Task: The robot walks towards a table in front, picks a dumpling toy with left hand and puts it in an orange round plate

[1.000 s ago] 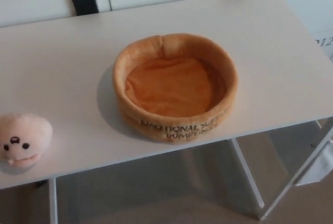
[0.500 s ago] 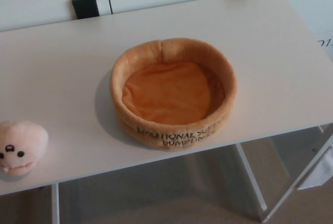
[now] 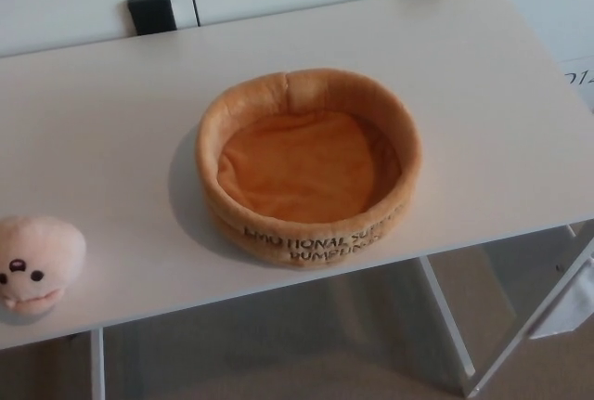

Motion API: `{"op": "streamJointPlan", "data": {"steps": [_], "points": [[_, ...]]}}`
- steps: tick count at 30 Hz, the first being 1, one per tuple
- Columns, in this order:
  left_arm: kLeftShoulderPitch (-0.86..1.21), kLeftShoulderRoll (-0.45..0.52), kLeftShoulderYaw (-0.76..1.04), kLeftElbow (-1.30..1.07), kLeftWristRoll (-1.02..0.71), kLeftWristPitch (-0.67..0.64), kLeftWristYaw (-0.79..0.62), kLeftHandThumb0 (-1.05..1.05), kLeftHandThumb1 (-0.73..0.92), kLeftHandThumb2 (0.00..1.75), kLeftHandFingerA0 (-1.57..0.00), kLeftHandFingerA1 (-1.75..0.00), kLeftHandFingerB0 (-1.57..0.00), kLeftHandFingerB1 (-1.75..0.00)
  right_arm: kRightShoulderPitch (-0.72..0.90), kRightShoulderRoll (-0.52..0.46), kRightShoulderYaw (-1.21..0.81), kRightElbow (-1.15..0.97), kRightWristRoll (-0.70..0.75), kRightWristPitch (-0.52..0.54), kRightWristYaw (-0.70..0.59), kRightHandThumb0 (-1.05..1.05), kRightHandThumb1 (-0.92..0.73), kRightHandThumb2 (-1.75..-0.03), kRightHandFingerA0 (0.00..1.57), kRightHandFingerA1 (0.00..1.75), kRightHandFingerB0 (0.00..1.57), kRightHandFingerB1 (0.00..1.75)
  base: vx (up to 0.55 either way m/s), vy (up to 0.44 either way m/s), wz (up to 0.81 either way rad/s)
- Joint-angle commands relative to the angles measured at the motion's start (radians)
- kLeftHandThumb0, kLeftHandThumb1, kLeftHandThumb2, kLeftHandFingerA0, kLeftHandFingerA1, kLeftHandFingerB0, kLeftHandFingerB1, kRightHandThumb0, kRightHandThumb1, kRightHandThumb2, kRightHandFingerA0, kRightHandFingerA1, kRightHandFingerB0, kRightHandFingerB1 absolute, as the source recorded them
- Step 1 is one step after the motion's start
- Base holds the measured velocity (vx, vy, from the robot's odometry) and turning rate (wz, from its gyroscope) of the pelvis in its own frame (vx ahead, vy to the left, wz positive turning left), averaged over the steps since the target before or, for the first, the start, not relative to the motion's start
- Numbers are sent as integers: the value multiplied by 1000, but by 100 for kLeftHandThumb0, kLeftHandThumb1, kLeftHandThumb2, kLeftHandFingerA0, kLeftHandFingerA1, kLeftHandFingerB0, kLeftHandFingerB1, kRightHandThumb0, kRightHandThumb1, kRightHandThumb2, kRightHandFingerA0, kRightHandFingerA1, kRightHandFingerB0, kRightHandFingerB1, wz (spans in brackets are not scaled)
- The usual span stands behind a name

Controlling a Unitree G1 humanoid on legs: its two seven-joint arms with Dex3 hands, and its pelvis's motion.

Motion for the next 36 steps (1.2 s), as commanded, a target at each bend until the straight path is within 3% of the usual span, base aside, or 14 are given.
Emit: {"op": "streamJointPlan", "data": {"steps": [1,7,8,9,10,13,14,17,18,19,20,28,34,36], "points": [[576,101,207,-714,-185,-312,-70,-40,53,56,-38,-38,-30,-31,14,-26,-14,0,14,3,-9,-41,-67,-61,89,50,40,33,0,0,0],[864,129,469,-1143,-446,-483,-145,-42,50,57,-51,-37,-30,-31,16,-24,-7,15,3,16,-23,-39,-67,-61,90,51,41,33,0,0,0],[866,122,601,-1263,-547,-502,-134,-42,48,56,-28,-31,-24,-30,22,-20,-9,14,6,16,-20,-39,-67,-60,89,51,40,33,0,0,0],[869,119,640,-1299,-576,-506,-131,-42,48,56,-28,-31,-24,-30,24,-18,-10,14,7,16,-19,-39,-67,-60,89,51,40,33,0,0,0],[839,125,707,-1344,-607,-500,-123,-25,34,89,-9,-52,-8,-51,27,-17,-11,11,9,13,-19,-38,-67,-61,92,52,41,34,0,0,0],[832,122,735,-1369,-621,-484,-127,-25,34,89,-9,-52,-8,-51,28,-17,-12,9,10,11,-20,-38,-67,-61,92,52,41,34,0,0,0],[756,158,794,-1399,-638,-403,-121,-40,45,54,-16,-30,-19,-30,26,-20,-13,10,11,13,-16,-38,-67,-61,90,51,40,33,0,0,0],[648,209,887,-1453,-668,-272,-114,-40,45,54,-16,-30,-19,-30,22,-24,-15,12,13,15,-9,-38,-67,-61,90,51,40,33,0,0,0],[575,258,900,-1443,-644,-195,-122,-29,29,85,0,-50,0,-47,24,-25,-14,12,11,15,-13,-39,-66,-60,92,52,42,34,0,0,0],[483,322,915,-1427,-614,-102,-129,-29,29,85,0,-50,0,-47,26,-25,-13,13,9,16,-19,-39,-66,-60,92,52,42,34,0,0,0],[412,370,907,-1399,-555,-51,-134,-56,35,72,-4,-25,-6,-38,26,-26,-12,14,8,18,-18,-39,-67,-62,93,55,41,34,0,0,0],[134,543,722,-1267,-306,226,-176,-54,36,66,-6,-22,-10,-32,27,-28,-14,10,10,23,-2,-39,-67,-61,90,54,40,34,0,0,0],[-32,592,541,-1129,-173,266,-188,-56,35,68,-7,-29,-8,-33,34,-27,-15,8,9,15,-4,-41,-68,-62,96,61,41,34,0,0,0],[-82,594,475,-1097,-142,304,-193,-53,34,66,-7,-27,-9,-33,29,-28,-9,12,2,30,-4,-48,-50,-83,87,70,31,47,0,0,0]]}}
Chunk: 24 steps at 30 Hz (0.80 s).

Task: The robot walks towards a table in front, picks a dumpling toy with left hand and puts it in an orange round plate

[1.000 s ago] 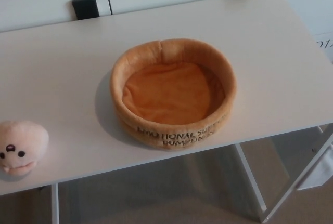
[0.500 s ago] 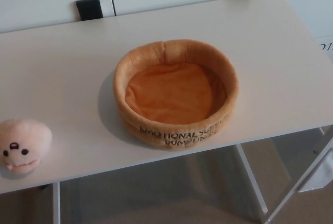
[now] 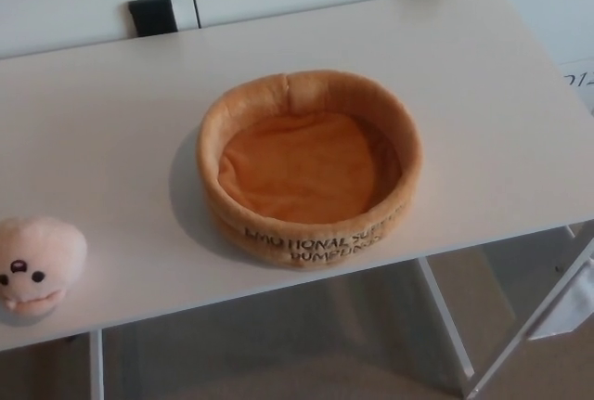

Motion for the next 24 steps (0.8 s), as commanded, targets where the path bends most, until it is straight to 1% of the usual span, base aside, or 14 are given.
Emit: {"op": "streamJointPlan", "data": {"steps": [1,2,3,5,8,9,12,13,16,18,21,22,23,24], "points": [[-196,109,-197,87,116,272,-108,-52,34,67,-6,-27,-8,-30,14,-29,6,10,-5,23,-1,-39,-67,-62,92,55,39,34,0,0,0],[-197,111,-206,90,125,279,-110,-52,34,67,-6,-27,-8,-30,16,-29,8,11,-7,22,-1,-39,-67,-62,92,55,39,34,0,0,0],[-211,112,-225,103,142,279,-110,-55,38,54,-6,-27,-10,-26,15,-28,8,10,-6,23,1,-40,-67,-62,91,55,39,33,0,0,0],[-235,114,-249,123,162,277,-109,-55,38,54,-6,-27,-10,-26,11,-27,8,9,-5,24,3,-40,-67,-62,91,55,39,33,0,0,0],[-312,107,-351,166,214,298,-114,-58,39,54,-6,-28,-10,-27,-1,-30,7,13,-4,41,-3,-40,-67,-62,91,55,39,33,0,0,0],[-339,101,-389,176,230,314,-119,-61,34,62,-6,-23,-8,-26,4,-34,3,10,1,34,3,-39,-68,-62,91,59,39,34,0,0,0],[-398,91,-453,200,252,344,-138,-63,34,63,-6,-23,-8,-26,4,-36,-4,6,9,29,13,-40,-68,-62,92,58,39,34,0,0,0],[-428,85,-485,210,264,362,-147,-65,35,63,-6,-22,-8,-26,2,-35,-5,7,10,31,13,-39,-68,-62,90,54,38,33,0,0,0],[-480,69,-554,227,296,395,-166,-67,35,66,-4,-22,-5,-24,9,-36,-4,6,9,28,9,-39,-68,-62,89,54,38,33,0,0,0],[-516,51,-603,245,311,418,-185,-68,35,67,-3,-22,-4,-24,14,-33,-4,8,9,25,11,-41,-67,-62,92,57,39,34,0,0,0],[-555,34,-656,278,344,419,-185,-71,36,69,-5,-25,-3,-22,10,-35,5,16,-3,33,6,-41,-68,-61,92,56,39,33,0,0,0],[-565,31,-665,285,350,422,-187,-71,36,69,-5,-25,-3,-22,9,-35,6,15,-3,33,5,-41,-68,-61,92,56,39,33,0,0,0],[-579,23,-681,295,359,431,-190,-58,34,79,0,-27,0,-28,8,-33,7,14,-3,35,3,-40,-67,-62,91,55,38,33,0,0,0],[-596,13,-700,307,370,442,-195,-58,34,79,0,-27,0,-28,7,-32,8,13,-3,38,1,-40,-67,-62,91,55,38,33,0,0,0]]}}
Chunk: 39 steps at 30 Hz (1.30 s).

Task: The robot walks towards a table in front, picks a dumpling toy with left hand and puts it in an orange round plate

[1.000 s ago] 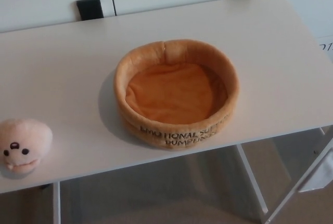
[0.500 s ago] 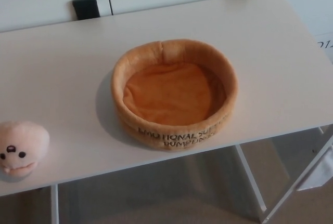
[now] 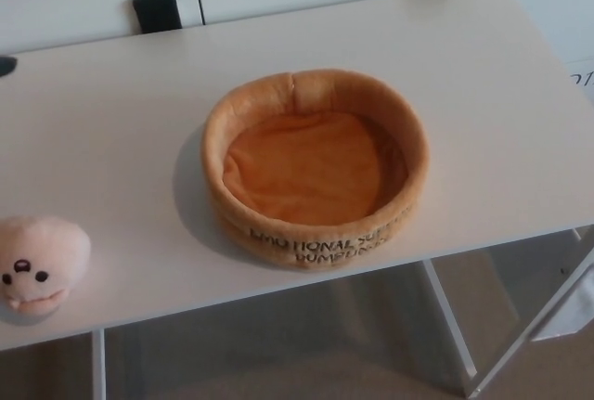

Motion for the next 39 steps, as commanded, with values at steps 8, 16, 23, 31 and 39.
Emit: {"op": "streamJointPlan", "data": {"steps": [8,16,23,31,39], "points": [[-138,-61,-199,142,174,106,-105,-69,39,83,0,-14,0,-12,-3,-25,1,-17,5,4,4,-42,-68,-61,91,60,40,33,0,0,0],[-136,-64,-262,140,210,150,-175,-70,39,83,0,-10,0,-9,-12,-23,6,-8,1,19,7,-49,-50,-86,85,71,29,47,0,0,0],[-145,-79,-294,149,253,170,-186,-88,49,56,0,-20,0,-10,-5,-26,5,-23,4,13,11,-42,-68,-64,91,61,37,34,0,0,0],[-183,-124,-325,220,274,186,-208,-88,37,74,0,-17,0,-7,-22,-22,4,-18,7,20,15,-43,-67,-61,84,52,37,32,0,0,0],[-200,-159,-341,254,301,181,-190,-92,37,74,0,-16,0,-7,-34,-21,-3,-24,11,17,21,-41,-69,-61,89,59,39,33,0,0,0]]}}
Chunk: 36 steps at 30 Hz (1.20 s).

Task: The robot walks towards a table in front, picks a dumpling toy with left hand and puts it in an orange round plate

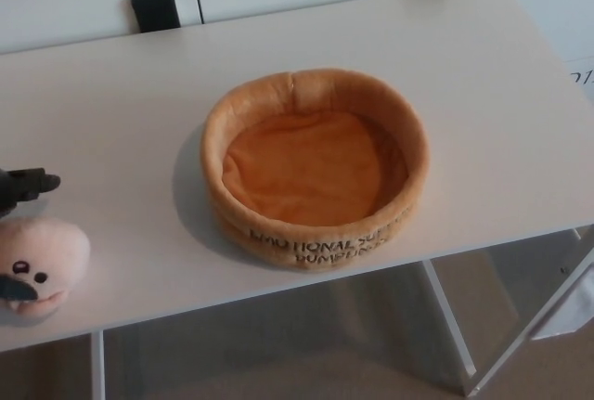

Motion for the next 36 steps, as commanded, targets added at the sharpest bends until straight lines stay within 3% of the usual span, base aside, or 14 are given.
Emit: {"op": "streamJointPlan", "data": {"steps": [1,6,7,10,11,21,22,23,24,26,27,29,30,36], "points": [[3,-18,-14,18,50,17,3,-92,37,74,0,-16,0,-7,3,-13,-5,2,11,2,8,-41,-69,-61,89,59,39,33,0,0,0],[16,-29,-15,7,64,32,4,-90,37,74,0,-16,0,-8,6,-11,-6,7,11,7,14,-41,-69,-62,89,56,38,33,0,0,0],[9,-47,-31,24,80,27,15,-81,49,56,-1,-27,0,-15,2,-11,-4,9,7,4,10,-41,-69,-61,86,51,37,32,0,0,0],[5,-57,-37,32,90,25,20,-81,49,56,-1,-27,0,-15,0,-12,-3,11,5,3,9,-41,-69,-61,86,51,37,32,0,0,0],[9,-61,-43,39,95,4,34,-82,45,58,-24,-38,0,-22,-3,-11,-3,13,6,5,10,-42,-69,-62,91,59,39,33,0,0,0],[14,-71,-50,58,108,-35,59,-82,45,58,-24,-38,0,-22,-9,-11,-4,18,6,7,11,-42,-69,-62,91,59,39,33,0,0,0],[21,-70,-57,51,121,-33,65,-73,37,76,-65,-73,-5,-19,-5,-11,-3,17,5,3,11,-49,-52,-85,87,72,29,46,0,0,0],[31,-69,-66,44,137,-32,72,-73,37,76,-65,-73,-5,-19,0,-10,-1,16,4,-2,11,-49,-52,-85,87,72,29,46,0,0,0],[38,-78,-78,35,128,-17,37,-19,71,62,-92,-69,-51,-38,-1,-12,-3,12,7,-3,17,-41,-70,-61,84,50,36,32,0,0,0],[46,-89,-92,27,113,1,-8,-19,71,62,-92,-69,-51,-38,-4,-13,-6,8,12,-2,24,-41,-70,-61,84,50,36,32,0,0,0],[49,-89,-95,23,109,-5,-15,-18,79,63,-102,-86,-76,-48,-6,-13,-7,9,12,-1,26,-41,-70,-62,88,52,37,33,0,0,0],[56,-89,-93,21,106,-21,0,-18,83,64,-98,-104,-86,-61,-8,-13,-8,8,13,-1,28,-41,-70,-62,87,50,37,33,0,0,0],[70,-96,-81,23,97,-40,39,-16,83,70,-95,-116,-81,-80,-12,-13,-9,8,14,5,33,-41,-70,-61,85,50,37,32,0,0,0],[108,-118,-42,26,105,-109,179,-19,81,64,-79,-142,-70,-103,-19,-14,-11,7,13,16,38,-44,-69,-61,90,56,39,33,0,0,0]]}}
